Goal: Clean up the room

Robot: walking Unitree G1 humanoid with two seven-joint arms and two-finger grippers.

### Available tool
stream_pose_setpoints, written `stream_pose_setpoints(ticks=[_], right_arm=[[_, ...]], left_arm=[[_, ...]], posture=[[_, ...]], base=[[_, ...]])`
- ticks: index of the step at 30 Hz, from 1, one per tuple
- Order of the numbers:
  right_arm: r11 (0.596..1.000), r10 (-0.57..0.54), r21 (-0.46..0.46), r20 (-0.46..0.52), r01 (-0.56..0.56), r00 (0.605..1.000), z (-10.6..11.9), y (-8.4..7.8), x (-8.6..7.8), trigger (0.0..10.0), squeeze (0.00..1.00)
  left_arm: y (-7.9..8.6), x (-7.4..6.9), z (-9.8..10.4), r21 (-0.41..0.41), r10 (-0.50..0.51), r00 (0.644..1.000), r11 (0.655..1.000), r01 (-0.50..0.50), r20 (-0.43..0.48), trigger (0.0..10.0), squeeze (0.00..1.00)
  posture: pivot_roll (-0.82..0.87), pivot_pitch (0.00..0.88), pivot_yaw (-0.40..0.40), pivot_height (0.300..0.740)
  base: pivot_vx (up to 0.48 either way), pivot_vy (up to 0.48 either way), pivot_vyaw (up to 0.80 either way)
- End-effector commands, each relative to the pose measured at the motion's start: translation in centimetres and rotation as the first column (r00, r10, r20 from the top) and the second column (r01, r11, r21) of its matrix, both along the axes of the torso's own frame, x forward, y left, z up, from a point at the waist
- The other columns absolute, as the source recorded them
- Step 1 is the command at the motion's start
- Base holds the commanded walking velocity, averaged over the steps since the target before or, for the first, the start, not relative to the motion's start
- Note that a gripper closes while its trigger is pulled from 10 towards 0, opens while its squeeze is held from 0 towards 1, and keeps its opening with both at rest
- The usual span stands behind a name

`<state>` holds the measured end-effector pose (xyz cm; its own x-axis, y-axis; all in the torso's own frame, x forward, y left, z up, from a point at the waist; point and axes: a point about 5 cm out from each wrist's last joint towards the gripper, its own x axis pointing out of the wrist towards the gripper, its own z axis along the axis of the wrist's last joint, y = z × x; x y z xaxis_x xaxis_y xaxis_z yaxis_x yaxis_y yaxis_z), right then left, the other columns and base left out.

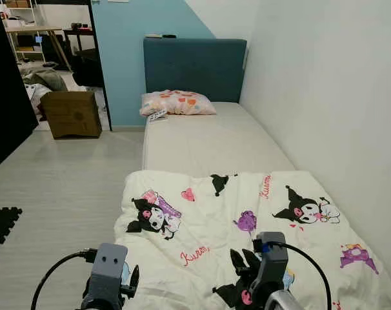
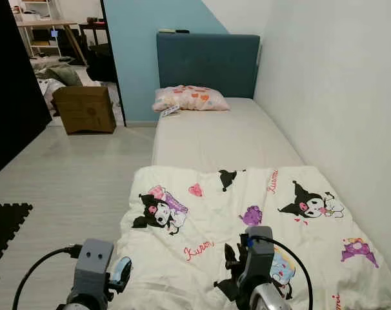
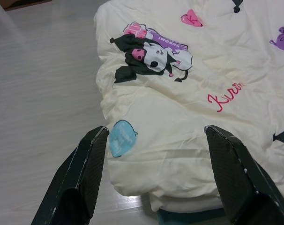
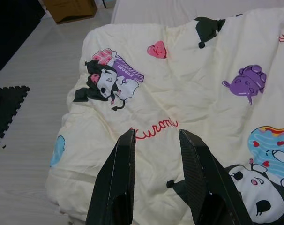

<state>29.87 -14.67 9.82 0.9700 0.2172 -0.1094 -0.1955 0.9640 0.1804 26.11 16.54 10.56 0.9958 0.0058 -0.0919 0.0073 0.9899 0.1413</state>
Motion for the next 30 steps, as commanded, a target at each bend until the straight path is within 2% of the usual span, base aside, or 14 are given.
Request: stream_pose_setpoints(ticks=[1,6,30], right_arm=[[1.000,0.003,0.014,-0.020,-0.003,1.000,-0.31,0.01,-0.30,10.0,0.00],[1.000,0.003,0.018,-0.020,-0.003,1.000,-0.28,0.00,-0.28,10.0,0.00],[1.000,0.010,0.024,-0.019,-0.009,1.000,-0.20,0.18,-0.21,10.0,0.00]], left_arm=[[-0.05,-0.40,-0.57,0.004,-0.008,1.000,1.000,0.008,-0.030,10.0,0.00],[-0.09,-0.34,-0.68,0.005,-0.010,0.999,1.000,0.010,-0.036,10.0,0.00],[-0.14,-0.34,-0.64,0.008,-0.006,0.999,1.000,0.007,-0.032,10.0,0.00]], posture=[[0.02,0.214,-0.034,0.665],[0.02,0.216,-0.032,0.643],[0.03,0.210,-0.036,0.643]], base=[[0.000,0.000,0.00],[0.000,0.000,0.00],[0.000,0.000,0.00]])
